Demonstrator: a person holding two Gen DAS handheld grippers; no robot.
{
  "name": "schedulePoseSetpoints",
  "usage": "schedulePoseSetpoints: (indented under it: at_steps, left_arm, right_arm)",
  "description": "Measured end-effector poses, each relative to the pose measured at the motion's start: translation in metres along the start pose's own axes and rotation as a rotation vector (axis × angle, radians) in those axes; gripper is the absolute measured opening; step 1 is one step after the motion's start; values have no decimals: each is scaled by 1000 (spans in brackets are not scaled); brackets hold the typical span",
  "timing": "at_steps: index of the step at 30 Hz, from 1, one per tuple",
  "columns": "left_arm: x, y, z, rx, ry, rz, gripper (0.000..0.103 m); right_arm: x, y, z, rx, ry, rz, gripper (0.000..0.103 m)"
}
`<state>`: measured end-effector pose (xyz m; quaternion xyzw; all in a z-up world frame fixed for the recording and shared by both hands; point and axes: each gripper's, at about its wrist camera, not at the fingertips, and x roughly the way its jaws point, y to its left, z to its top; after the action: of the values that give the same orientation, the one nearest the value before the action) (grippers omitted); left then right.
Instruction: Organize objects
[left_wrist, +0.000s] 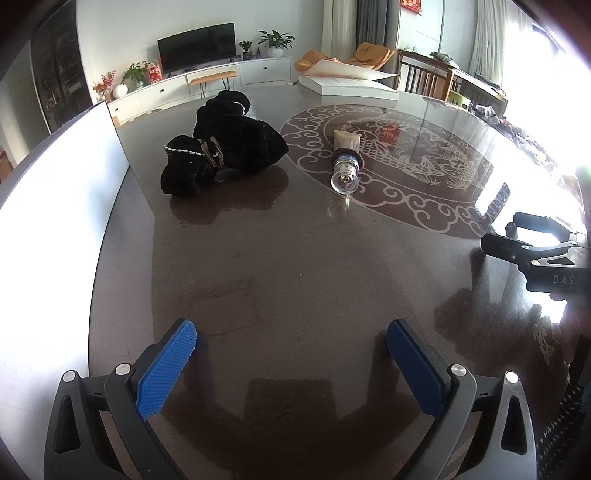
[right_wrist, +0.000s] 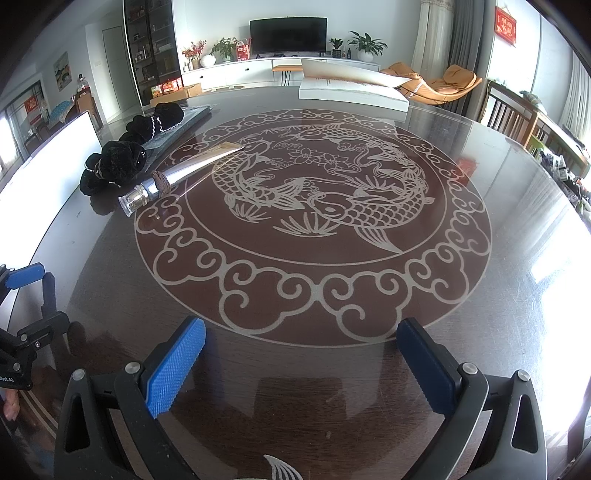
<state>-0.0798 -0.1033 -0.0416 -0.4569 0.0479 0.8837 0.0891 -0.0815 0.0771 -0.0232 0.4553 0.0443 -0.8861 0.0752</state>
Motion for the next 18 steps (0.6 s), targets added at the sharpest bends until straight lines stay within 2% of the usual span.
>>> schedulePoseSetpoints:
  at_steps: [3,5,8,11,13,16,17,18]
  left_arm:
    - [0,0,0,-3,-3,3,103]
    - [0,0,0,-3,-3,3,103]
    - [0,0,0,-3,-3,3,103]
    - [0,-1,0,-3,-3,3,103]
    - [0,-1,0,-2,-3,3,103]
    - [0,-1,0,-3,-3,4,103]
    - [0,-1,0,-3,-3,4,103]
    - [0,0,0,-3,-3,3,103]
  right_arm:
    - [1,0,2,-5,17,3,103]
    - [5,-1,11,26,74,8,103]
    - [6,4,38,157,55,132,103]
    - [20,38,77,174,60,202,103]
    - [36,70,104,126,71,198,102]
    - [71,107,129,84,141,150,98]
    - [79,115,131,69,155,128,96]
    - [81,121,132,43,142,91,87]
